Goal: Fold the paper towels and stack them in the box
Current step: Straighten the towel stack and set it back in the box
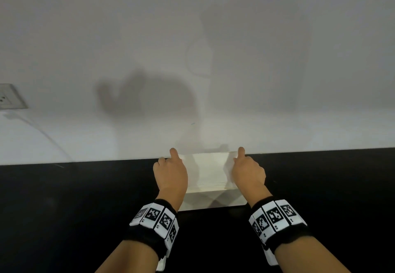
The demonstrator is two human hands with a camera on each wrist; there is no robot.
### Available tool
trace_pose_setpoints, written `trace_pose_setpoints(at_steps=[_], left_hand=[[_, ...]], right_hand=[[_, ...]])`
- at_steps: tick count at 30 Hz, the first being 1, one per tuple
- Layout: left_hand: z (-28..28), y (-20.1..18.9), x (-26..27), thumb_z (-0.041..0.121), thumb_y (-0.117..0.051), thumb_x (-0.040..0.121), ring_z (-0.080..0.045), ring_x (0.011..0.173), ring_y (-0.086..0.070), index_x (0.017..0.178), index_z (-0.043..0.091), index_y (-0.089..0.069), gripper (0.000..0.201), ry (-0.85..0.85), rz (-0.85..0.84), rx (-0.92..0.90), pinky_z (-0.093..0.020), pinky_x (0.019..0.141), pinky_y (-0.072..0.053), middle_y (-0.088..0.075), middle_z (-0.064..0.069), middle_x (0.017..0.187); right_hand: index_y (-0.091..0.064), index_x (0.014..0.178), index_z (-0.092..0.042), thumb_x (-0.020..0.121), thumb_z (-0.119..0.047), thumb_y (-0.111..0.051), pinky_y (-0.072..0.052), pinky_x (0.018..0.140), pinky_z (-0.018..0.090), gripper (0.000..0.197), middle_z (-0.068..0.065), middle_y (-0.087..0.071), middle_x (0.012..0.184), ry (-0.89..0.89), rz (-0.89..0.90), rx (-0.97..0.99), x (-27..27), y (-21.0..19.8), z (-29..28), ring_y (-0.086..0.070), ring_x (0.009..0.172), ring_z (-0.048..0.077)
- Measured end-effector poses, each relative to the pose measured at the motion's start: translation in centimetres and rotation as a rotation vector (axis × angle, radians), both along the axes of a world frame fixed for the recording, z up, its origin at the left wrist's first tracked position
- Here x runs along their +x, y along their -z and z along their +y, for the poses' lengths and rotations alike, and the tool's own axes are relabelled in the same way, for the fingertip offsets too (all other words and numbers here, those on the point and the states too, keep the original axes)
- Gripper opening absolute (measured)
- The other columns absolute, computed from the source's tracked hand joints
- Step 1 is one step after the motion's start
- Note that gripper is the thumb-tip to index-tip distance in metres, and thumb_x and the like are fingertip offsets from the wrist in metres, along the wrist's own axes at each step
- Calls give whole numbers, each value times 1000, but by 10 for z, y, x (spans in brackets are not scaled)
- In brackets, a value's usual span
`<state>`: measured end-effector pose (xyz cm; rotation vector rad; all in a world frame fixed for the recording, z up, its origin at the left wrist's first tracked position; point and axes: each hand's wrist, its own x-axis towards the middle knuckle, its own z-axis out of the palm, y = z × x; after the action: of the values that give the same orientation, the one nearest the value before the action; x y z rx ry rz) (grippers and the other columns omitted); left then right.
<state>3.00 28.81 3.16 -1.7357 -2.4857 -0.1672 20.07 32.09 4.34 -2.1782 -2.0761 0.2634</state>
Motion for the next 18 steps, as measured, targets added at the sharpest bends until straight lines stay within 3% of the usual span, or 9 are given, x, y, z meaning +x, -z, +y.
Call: trace_pose_setpoints(at_steps=[4, 10, 13, 18], left_hand=[[0, 0, 2, 15, -36, 96, -20, 105, -53, 133, 15, -29, 38, 53, 84, -59, -28, 85, -36, -63, -3, 105], [1, -3, 5, 14, -34, 92, -23, 110, -44, 131, 16, -33, 39, 107, 224, -203, -31, 90, -33, -62, -4, 106], [2, -3, 6, 17, -34, 93, -24, 112, -40, 130, 16, -35, 37, 107, 276, -253, -32, 93, -33, -55, -7, 114], [4, -2, 7, 18, -36, 93, -24, 114, -39, 125, 11, -41, 34, 90, 322, -280, -33, 97, -32, -45, -10, 122]], right_hand=[[-16, 145, -16, 96, -10, -34, -41, 62, 29, 51, 11, -58, 113, -36, -88, -20, -2, 5, 0, -63, 91, 23], [-35, 134, -13, 95, -11, -36, -37, 60, 27, 39, 10, -52, 120, -70, -210, -51, -7, 6, 1, -58, 90, 21], [-45, 127, -11, 96, -16, -37, -39, 71, 28, 32, 12, -46, 120, -78, -367, -6, -9, 5, -1, -51, 102, 22], [-58, 111, -11, 96, -16, -31, -36, 80, 30, 31, 12, -44, 116, -24, -493, 19, -5, 7, 2, -44, 104, 23]])
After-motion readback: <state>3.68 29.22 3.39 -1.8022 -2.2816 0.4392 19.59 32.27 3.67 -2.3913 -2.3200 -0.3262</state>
